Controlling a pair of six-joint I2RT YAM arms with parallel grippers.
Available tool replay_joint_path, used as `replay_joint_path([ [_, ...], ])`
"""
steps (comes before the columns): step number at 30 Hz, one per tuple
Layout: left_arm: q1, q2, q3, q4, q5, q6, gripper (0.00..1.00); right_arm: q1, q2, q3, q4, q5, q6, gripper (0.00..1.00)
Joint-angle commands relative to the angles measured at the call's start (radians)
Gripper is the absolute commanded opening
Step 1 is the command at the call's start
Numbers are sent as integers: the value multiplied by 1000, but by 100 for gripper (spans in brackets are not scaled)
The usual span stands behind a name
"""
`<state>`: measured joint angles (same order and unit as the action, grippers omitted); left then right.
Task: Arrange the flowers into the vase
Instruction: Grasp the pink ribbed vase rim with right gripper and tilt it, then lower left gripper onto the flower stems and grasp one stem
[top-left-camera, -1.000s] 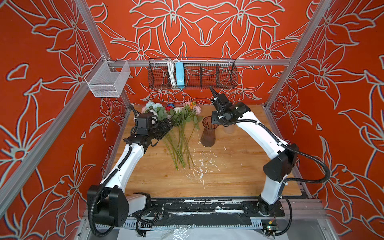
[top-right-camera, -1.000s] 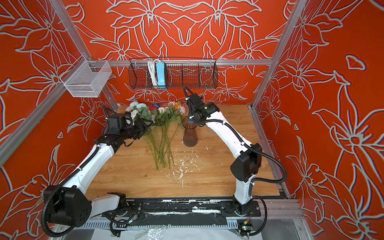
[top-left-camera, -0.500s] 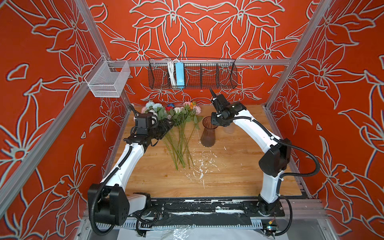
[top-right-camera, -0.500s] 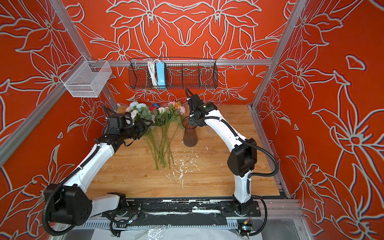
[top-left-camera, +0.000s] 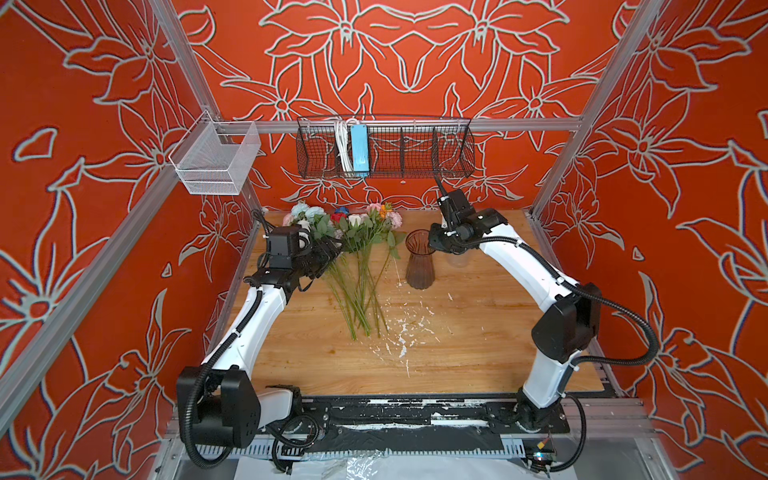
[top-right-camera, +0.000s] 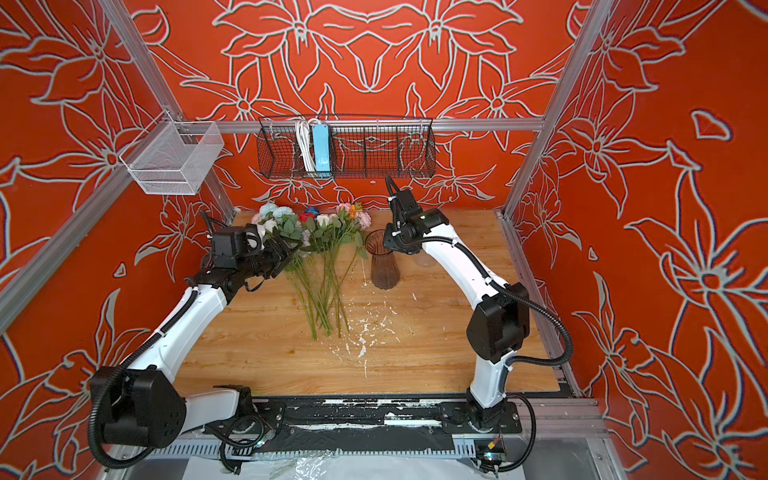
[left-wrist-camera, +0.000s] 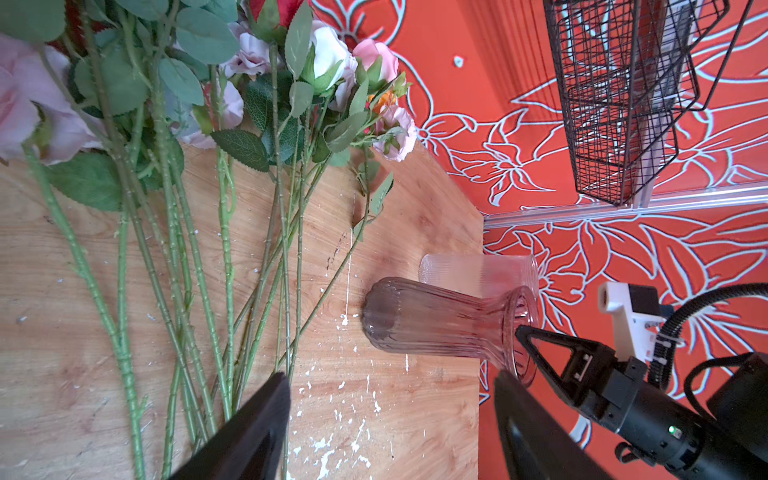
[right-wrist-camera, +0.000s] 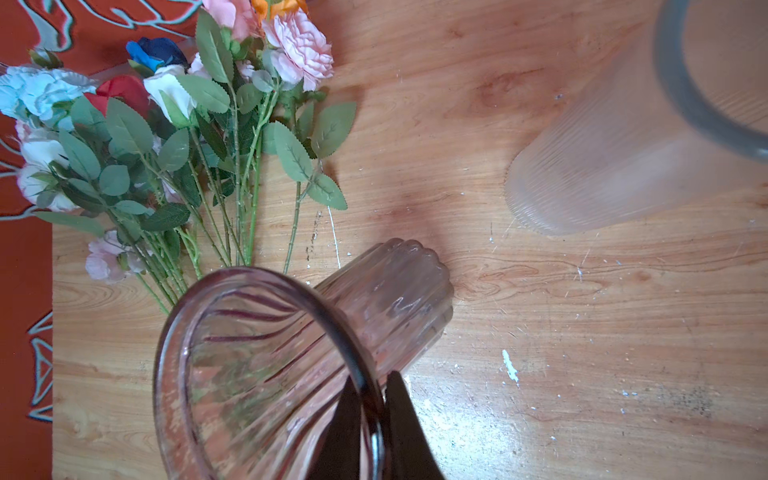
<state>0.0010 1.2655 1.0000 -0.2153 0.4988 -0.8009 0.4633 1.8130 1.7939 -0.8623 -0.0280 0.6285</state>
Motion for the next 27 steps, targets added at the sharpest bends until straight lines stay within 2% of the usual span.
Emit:
replay_joint_path([
  [1, 5, -1, 5, 17, 12, 9, 77, -16, -43, -32, -16, -23, -4, 0],
  [12, 6, 21, 14, 7, 14, 44, 75, -29, -328, -286, 38, -79, 8, 0],
  [17, -17, 84, 68, -80, -15, 117, 70, -60, -470, -453, 76, -163, 43, 0],
  [20, -86, 145, 134, -181, -83, 201, 68, -90, -531, -511, 69, -194, 46, 0],
  [24, -236, 253, 264, -353, -277, 346, 68, -122, -579, -569, 84, -215, 33, 0],
  [27, -333, 342, 355, -445, -390, 389, 68, -127, -572, -582, 85, -251, 18, 0],
])
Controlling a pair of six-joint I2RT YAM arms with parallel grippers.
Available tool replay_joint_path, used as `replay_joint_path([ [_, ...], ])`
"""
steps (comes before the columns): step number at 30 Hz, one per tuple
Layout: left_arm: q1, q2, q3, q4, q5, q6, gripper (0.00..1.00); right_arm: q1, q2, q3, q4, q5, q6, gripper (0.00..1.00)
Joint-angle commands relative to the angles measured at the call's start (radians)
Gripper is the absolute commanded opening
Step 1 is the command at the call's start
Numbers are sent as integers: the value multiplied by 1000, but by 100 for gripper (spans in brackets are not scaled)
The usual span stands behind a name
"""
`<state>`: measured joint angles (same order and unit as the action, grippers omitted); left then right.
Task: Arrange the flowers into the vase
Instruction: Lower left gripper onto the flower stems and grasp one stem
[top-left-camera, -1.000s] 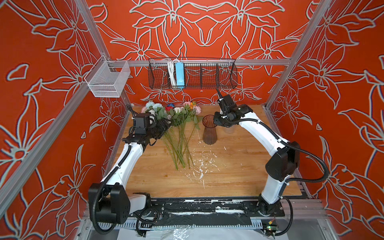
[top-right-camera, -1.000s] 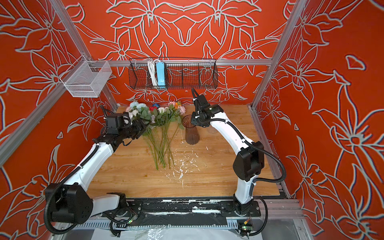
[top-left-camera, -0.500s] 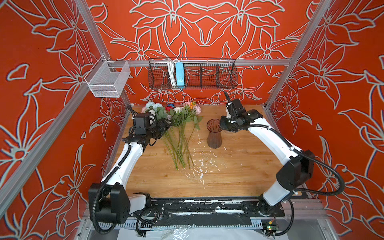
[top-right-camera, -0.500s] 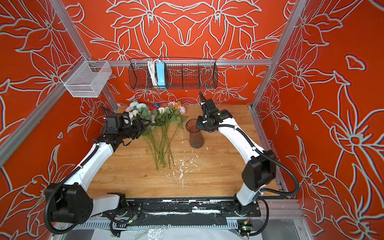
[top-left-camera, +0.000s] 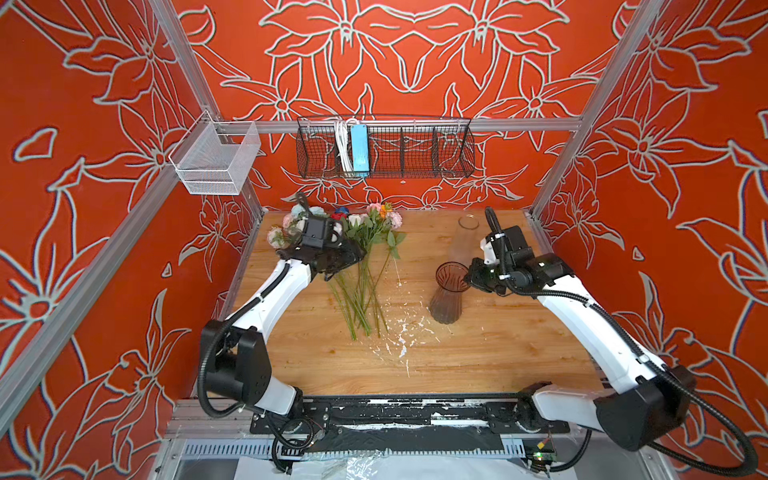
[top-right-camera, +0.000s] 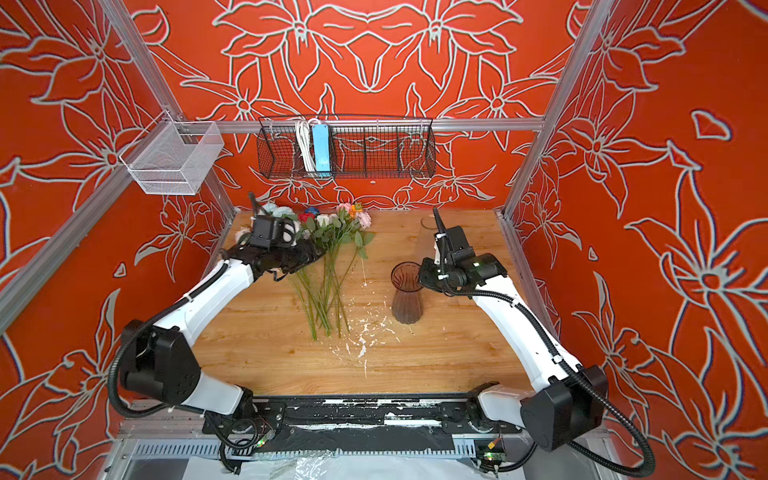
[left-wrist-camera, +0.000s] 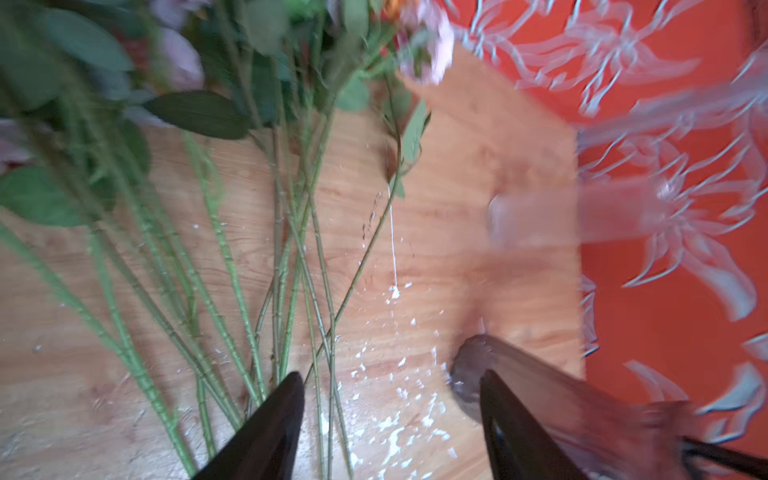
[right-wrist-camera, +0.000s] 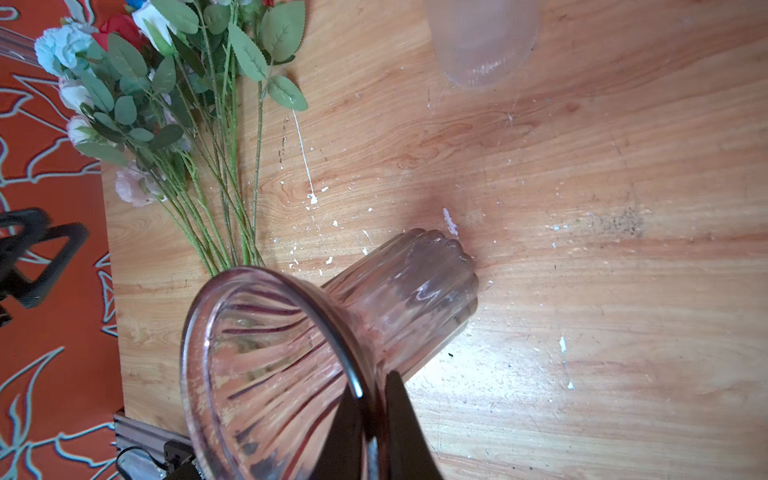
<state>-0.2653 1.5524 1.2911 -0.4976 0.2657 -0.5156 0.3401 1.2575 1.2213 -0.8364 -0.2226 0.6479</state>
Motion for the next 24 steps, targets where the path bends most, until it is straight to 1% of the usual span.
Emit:
replay_joint_path([
  [1, -88, 82, 83, -176, -181, 107, 68, -6, -17, -17, 68, -59, -2, 1],
  [3, -131, 140, 132, -224, -232, 97, 69, -5, -14, -25, 83, -63, -8, 19],
  [5, -172, 182, 162, -249, -267, 83, 70, -6, -13, -27, 89, -72, -13, 24],
  [7, -204, 207, 165, -263, -267, 44, 70, -5, -20, -31, 103, -75, -16, 30],
  [11, -235, 204, 72, -193, -239, -32, 70, -7, -23, -24, 105, -77, -25, 36],
  [13, -243, 191, 28, -173, -231, -57, 70, -7, -23, -20, 102, -81, -33, 38],
  [16, -271, 167, -26, -175, -278, -73, 69, -7, -31, -18, 104, -80, -41, 40],
  [18, -286, 143, -73, -176, -304, -77, 69, -9, -38, -19, 106, -75, -51, 45],
  [19, -287, 131, -100, -165, -300, -82, 69, -9, -42, -18, 105, -79, -62, 50],
  [20, -287, 117, -133, -155, -302, -92, 69, -10, -48, -12, 101, -77, -76, 56],
  [21, -287, 106, -163, -141, -302, -96, 69, -14, -55, -6, 91, -71, -85, 60],
  [24, -285, 72, -219, -141, -314, -112, 69, -27, -90, -3, 86, -77, -100, 64],
])
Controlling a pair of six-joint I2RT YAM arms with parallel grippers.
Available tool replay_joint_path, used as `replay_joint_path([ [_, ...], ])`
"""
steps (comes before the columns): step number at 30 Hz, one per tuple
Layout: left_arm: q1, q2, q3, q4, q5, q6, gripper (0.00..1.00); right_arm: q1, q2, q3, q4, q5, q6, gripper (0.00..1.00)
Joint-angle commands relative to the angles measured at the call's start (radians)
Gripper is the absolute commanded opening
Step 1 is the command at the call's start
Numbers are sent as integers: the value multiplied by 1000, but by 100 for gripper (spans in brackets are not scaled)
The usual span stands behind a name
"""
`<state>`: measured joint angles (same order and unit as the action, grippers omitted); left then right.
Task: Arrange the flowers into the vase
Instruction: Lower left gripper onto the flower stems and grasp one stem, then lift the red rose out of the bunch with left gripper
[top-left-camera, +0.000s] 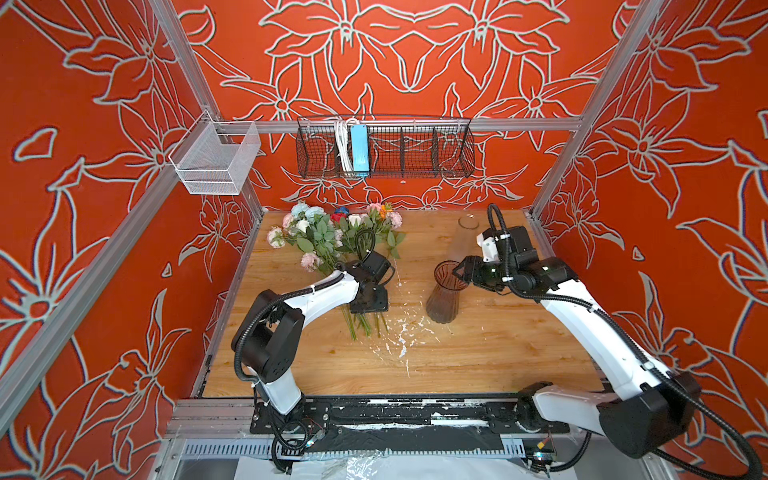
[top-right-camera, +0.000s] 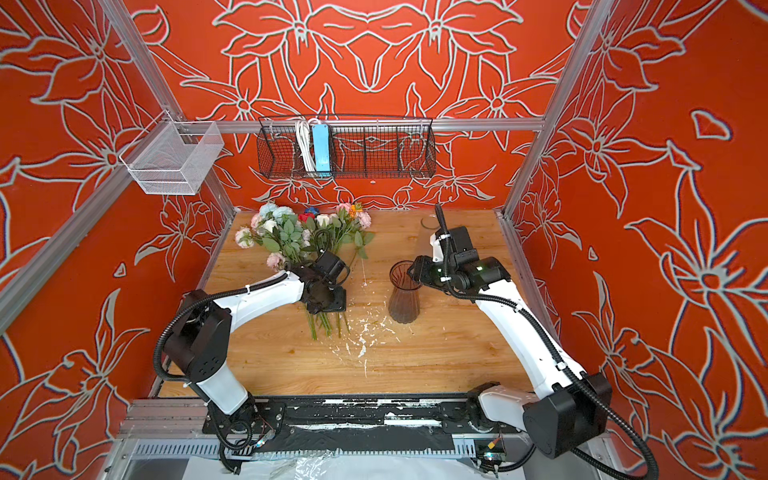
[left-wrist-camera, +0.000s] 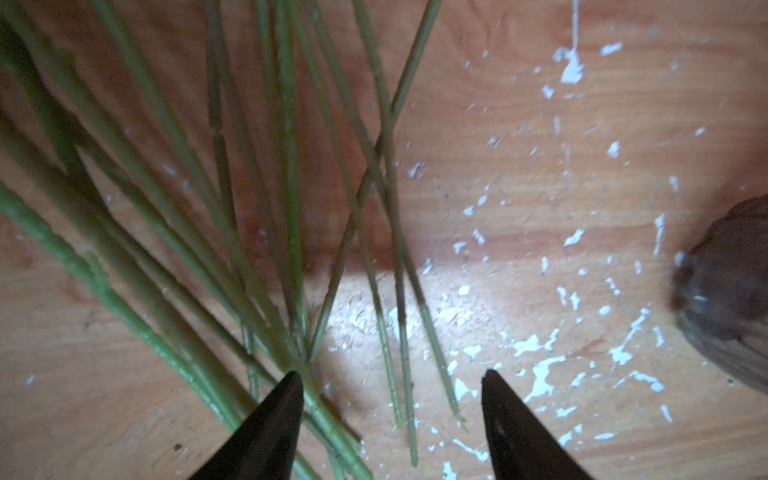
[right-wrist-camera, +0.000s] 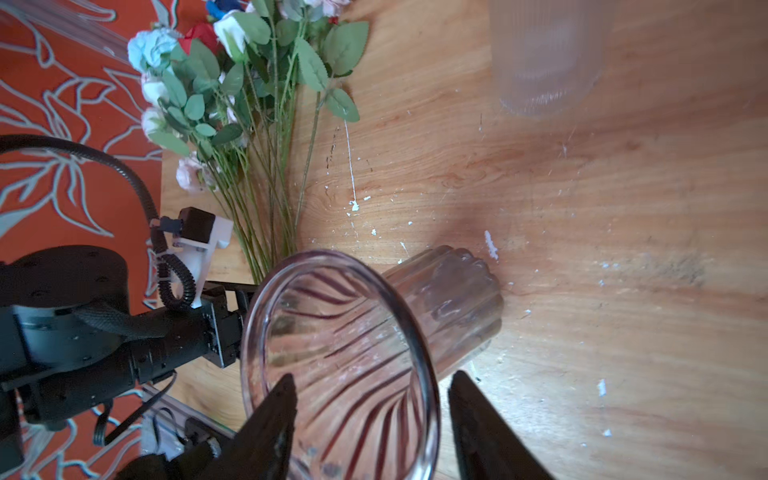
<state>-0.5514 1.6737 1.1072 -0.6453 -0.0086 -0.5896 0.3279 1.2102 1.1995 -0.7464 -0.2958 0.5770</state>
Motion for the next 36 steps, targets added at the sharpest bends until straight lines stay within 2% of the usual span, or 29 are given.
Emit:
replay_joint_path([
  [1, 2, -64, -50, 5, -50, -41, 69, -16, -54, 20, -2, -6, -29, 65],
  [6, 55, -162, -187, 11, -47, -58, 69, -21, -116, 23, -29, -8, -42, 65],
  [10, 104, -257, -241, -19, -62, -52, 69, -21, -166, 24, -47, 3, -51, 65],
  [14, 165, -298, -203, -85, -60, -28, 68, -21, -213, 25, -62, 21, -65, 66],
  [18, 161, -287, -72, -108, -55, 2, 68, -21, -268, -25, -35, 37, -70, 65],
  [22, 130, -154, 132, -136, -94, 65, 68, -21, -322, -115, 8, 63, -52, 61],
  [27, 95, 168, 492, -229, -138, 178, 60, -21, -374, -197, 27, 76, -50, 53],
  [30, 93, 357, 684, -289, -150, 241, 55, -21, -395, -233, 32, 73, -48, 52],
  [33, 93, 493, 818, -330, -170, 286, 55, -21, -412, -261, 25, 75, -52, 51],
  [36, 93, 573, 873, -323, -163, 335, 55, -21, -430, -283, 23, 74, -51, 51],
])
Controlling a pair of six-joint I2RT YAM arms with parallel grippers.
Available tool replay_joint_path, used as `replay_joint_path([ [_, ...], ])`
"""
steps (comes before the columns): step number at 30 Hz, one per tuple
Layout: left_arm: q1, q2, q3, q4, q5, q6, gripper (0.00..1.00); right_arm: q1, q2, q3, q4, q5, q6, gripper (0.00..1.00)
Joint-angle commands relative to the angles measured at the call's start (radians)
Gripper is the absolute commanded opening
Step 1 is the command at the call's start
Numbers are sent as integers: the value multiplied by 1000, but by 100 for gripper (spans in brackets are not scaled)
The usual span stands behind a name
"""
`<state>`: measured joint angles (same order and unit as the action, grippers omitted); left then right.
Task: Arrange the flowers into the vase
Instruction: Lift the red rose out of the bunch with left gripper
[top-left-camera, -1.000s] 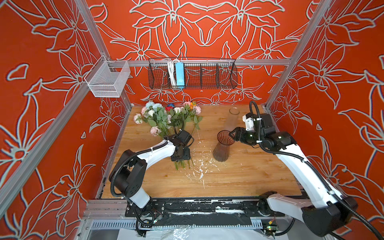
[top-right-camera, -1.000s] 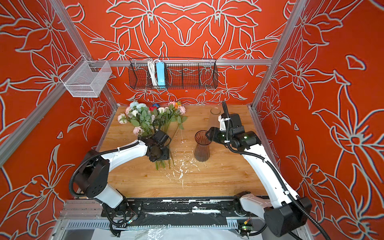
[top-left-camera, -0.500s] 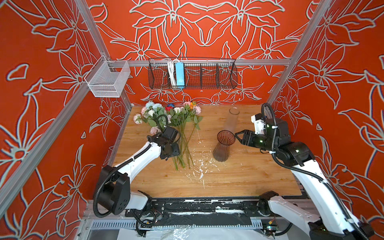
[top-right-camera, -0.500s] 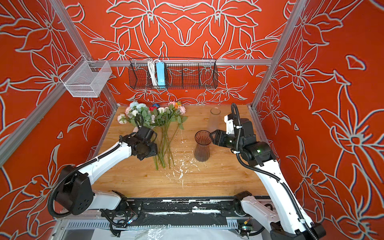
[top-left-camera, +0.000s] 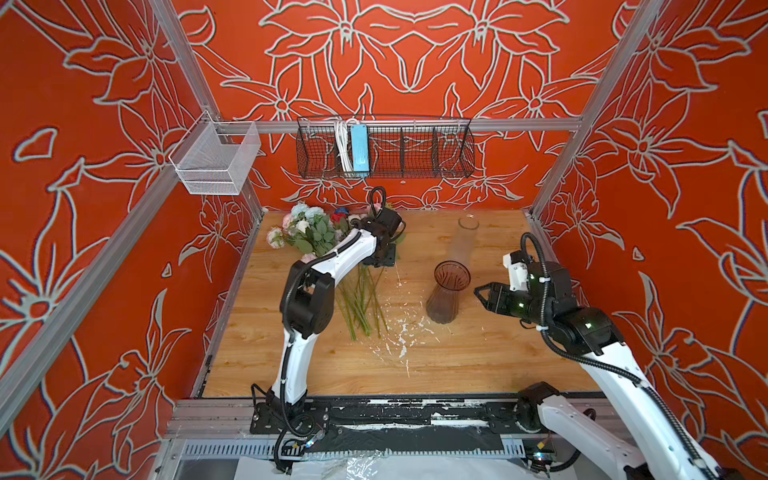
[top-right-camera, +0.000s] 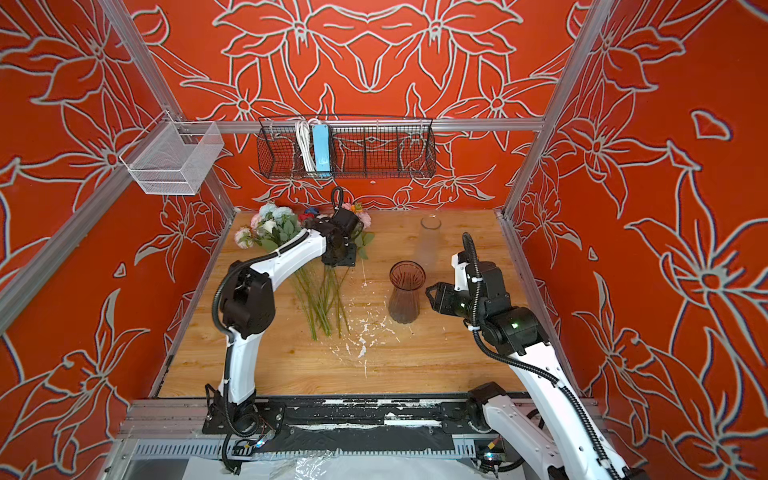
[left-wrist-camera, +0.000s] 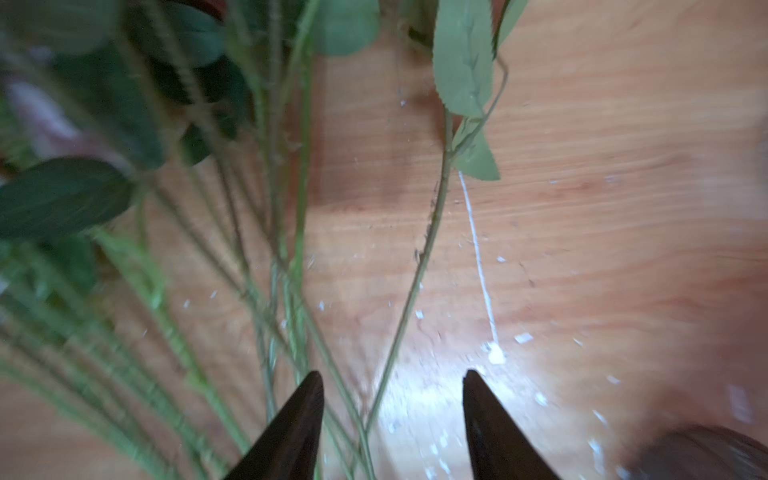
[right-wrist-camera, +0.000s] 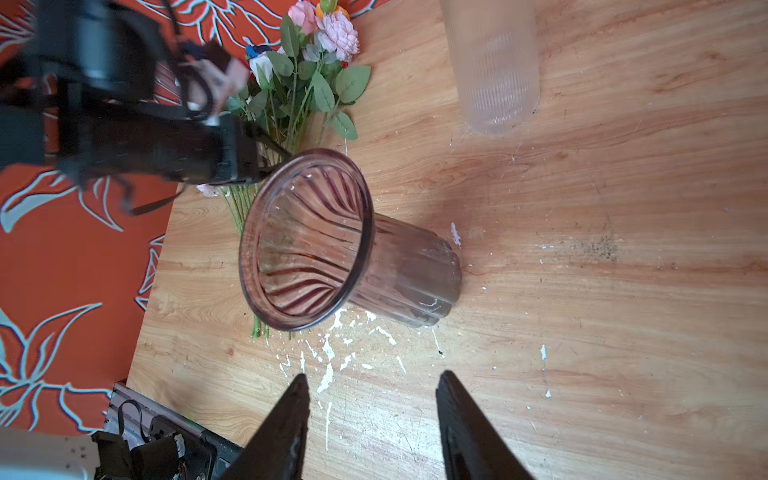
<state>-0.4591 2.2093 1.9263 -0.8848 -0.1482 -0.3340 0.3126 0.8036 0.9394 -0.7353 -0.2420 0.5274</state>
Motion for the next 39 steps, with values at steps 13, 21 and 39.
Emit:
replay_joint_path([
  [13, -2, 76, 90, -2, 176, 92, 12, -6, -79, -70, -4, 44, -12, 51],
  [21, -3, -101, -39, 198, 356, -70, 1, -6, -105, -58, 11, 33, 14, 51],
  [39, -5, -511, -504, 591, 657, -188, 0, -6, -169, -100, 38, 8, 18, 51],
])
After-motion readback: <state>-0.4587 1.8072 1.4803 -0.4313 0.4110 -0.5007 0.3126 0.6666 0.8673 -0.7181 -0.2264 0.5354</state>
